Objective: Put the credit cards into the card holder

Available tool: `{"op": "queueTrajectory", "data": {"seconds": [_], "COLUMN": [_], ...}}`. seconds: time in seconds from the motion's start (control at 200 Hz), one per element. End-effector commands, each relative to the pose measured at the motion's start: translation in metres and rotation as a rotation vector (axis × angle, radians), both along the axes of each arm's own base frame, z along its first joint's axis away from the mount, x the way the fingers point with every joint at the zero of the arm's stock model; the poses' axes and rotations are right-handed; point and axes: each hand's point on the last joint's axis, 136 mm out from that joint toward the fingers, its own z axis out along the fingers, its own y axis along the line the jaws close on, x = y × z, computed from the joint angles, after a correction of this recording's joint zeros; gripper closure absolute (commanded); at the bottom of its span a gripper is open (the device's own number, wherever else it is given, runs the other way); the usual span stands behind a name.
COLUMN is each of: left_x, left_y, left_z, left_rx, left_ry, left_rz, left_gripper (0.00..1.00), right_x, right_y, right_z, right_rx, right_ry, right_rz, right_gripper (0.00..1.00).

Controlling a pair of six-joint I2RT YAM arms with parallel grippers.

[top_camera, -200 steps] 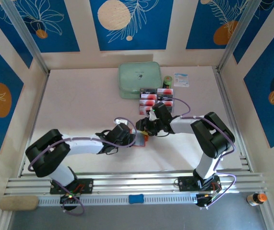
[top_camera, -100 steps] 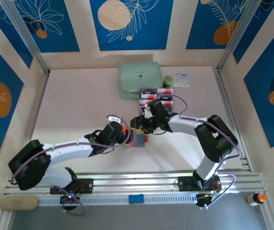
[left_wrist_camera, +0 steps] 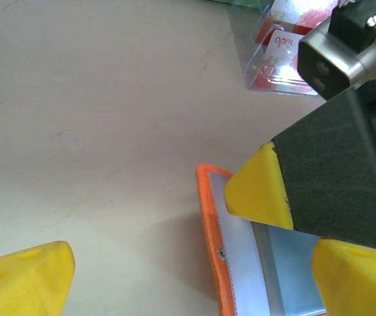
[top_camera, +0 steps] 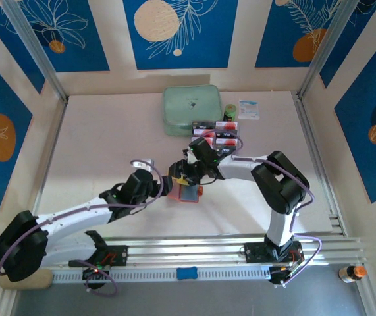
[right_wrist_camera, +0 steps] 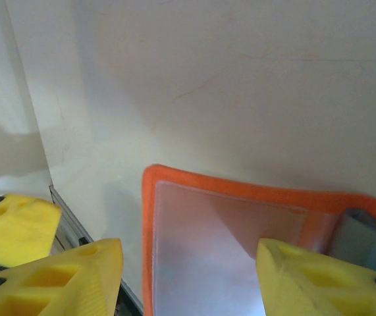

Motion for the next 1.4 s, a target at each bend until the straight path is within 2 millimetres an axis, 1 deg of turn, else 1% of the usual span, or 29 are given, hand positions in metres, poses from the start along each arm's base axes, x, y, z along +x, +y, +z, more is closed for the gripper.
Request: {"op": "queueTrajectory", "data": {"seconds": [0.0,0.18,0.33,0.44,0.6,0.72,0.88,0.98,1.13,1.235,1.395], "left_x": [-0.003,-0.004,-0.003,-0.001,-0.001,-0.004,-0.006,-0.006,-0.006,-0.006,-0.006], "left_y": [0.009,0.004,-0.004,-0.006,0.001,0.010,0.016,0.019,0.019,0.019,0.018], "left_z": [-0.010,-0.025,-0.040,-0.048,-0.056,-0.062,-0.066,-0.068,-0.068,-0.069,-0.070], "left_rx": [0.038,0.081,0.111,0.139,0.169,0.197,0.213,0.221,0.225,0.230,0.228], "left_ry": [0.020,0.051,0.089,0.110,0.133,0.149,0.158,0.161,0.159,0.161,0.165], "left_rz": [-0.004,-0.046,-0.084,-0.084,-0.055,-0.022,-0.003,0.002,0.004,0.003,0.002], "left_gripper": [0.07,0.07,0.07,0.07,0.07,0.07,0.07,0.07,0.07,0.07,0.07], "right_x": [0.004,0.003,0.003,0.004,0.005,0.004,0.000,-0.003,-0.004,-0.006,-0.007], "right_y": [0.004,0.004,0.004,0.003,-0.006,-0.013,-0.016,-0.015,-0.012,-0.011,-0.017], "right_z": [-0.001,-0.004,-0.002,0.000,0.009,0.009,0.001,-0.004,-0.011,-0.015,-0.010], "right_rx": [-0.005,-0.001,0.007,0.016,0.023,0.013,-0.020,-0.029,-0.039,-0.043,-0.061], "right_ry": [0.012,0.026,0.031,0.029,0.007,-0.001,0.002,0.014,0.025,0.035,0.007], "right_rz": [-0.018,-0.028,-0.032,-0.034,-0.057,-0.060,-0.048,-0.044,-0.034,-0.027,-0.021], "right_gripper": [0.44,0.44,0.44,0.44,0.44,0.45,0.52,0.60,0.76,0.78,0.78]}}
